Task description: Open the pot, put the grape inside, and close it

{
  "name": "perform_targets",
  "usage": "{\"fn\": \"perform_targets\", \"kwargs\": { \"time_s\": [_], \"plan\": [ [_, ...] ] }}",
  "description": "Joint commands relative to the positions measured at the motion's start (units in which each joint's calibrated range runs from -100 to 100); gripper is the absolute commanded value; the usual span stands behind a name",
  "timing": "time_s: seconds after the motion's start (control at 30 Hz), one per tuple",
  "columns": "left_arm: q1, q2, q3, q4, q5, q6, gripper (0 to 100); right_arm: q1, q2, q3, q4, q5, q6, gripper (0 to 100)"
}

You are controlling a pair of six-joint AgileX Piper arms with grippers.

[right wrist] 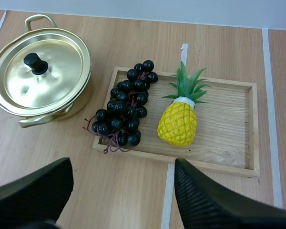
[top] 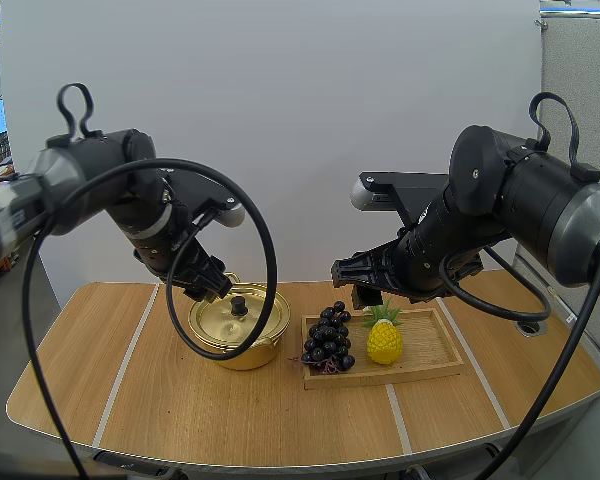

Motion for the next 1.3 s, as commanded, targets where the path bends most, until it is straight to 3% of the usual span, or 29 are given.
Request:
{"fn": "perform_targets", "kwargs": {
  "time_s": [0.0,0.67,0.93,1.27],
  "plan": [
    [-0.2,3.7,-1.4,-1.1,-2.9,1.2,100,-0.2,-0.2,-0.5,0.3,0.3,-0.6,100],
    [-0.2,22.9,-15.8,-7.5,-1.7,5.6,100,-0.2,-0.2,-0.5,0.3,0.3,-0.6,100],
    [-2.46,27.5,-16.1,-7.4,-2.5,6.3,100,-0.2,-0.2,-0.5,0.3,0.1,-0.6,100],
    [-2.46,31.1,-16.2,-5.9,-3.9,6.0,100,-0.2,-0.2,-0.5,0.6,-0.3,-0.6,100]
  ]
}}
